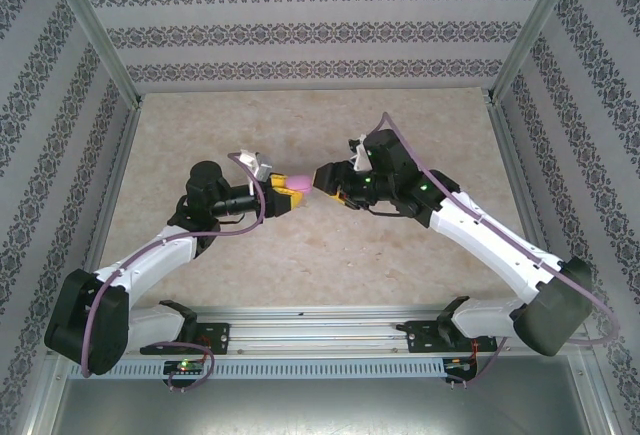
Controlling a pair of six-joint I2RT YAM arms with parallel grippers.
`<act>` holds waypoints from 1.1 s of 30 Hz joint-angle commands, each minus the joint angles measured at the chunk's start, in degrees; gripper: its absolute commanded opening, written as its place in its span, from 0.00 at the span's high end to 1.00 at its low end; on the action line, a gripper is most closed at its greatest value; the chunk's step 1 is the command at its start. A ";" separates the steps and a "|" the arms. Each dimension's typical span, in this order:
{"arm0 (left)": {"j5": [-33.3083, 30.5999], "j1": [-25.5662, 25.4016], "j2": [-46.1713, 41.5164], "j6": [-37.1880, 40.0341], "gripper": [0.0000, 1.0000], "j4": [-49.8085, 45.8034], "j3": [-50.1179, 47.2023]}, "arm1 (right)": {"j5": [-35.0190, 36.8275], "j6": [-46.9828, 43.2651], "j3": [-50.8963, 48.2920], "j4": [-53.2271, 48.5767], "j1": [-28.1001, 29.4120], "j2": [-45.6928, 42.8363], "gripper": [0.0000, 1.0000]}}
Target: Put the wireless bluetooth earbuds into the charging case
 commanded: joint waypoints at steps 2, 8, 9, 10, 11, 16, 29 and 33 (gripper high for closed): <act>1.75 -0.60 0.24 -0.94 0.78 3.76 1.40 | -3.75 5.49 -2.08 9.87 0.28 1.71 0.46; 1.77 -0.61 0.63 -0.94 0.78 3.89 1.60 | -4.86 7.41 -2.64 12.87 0.72 3.03 0.46; 1.74 -0.59 0.61 -1.01 0.78 3.89 1.64 | -4.85 7.31 -2.57 12.77 0.71 3.00 0.46; 1.62 -0.63 0.62 -0.88 0.78 3.85 1.63 | -4.70 7.21 -2.70 12.66 0.72 2.76 0.46; 1.52 -0.58 0.60 -0.81 0.78 3.65 1.69 | -4.54 7.05 -2.74 12.40 0.69 2.54 0.47; 0.95 -0.63 0.85 -0.19 0.78 2.67 2.06 | -2.95 5.68 -3.64 9.03 0.57 0.03 0.47; 1.26 -0.57 1.88 -0.51 0.78 3.37 2.79 | -3.02 7.55 -4.99 10.65 -0.91 -2.74 0.44; 1.36 -0.51 1.57 -1.00 0.78 3.34 2.78 | -4.62 9.03 -5.12 13.76 -0.78 -0.47 0.43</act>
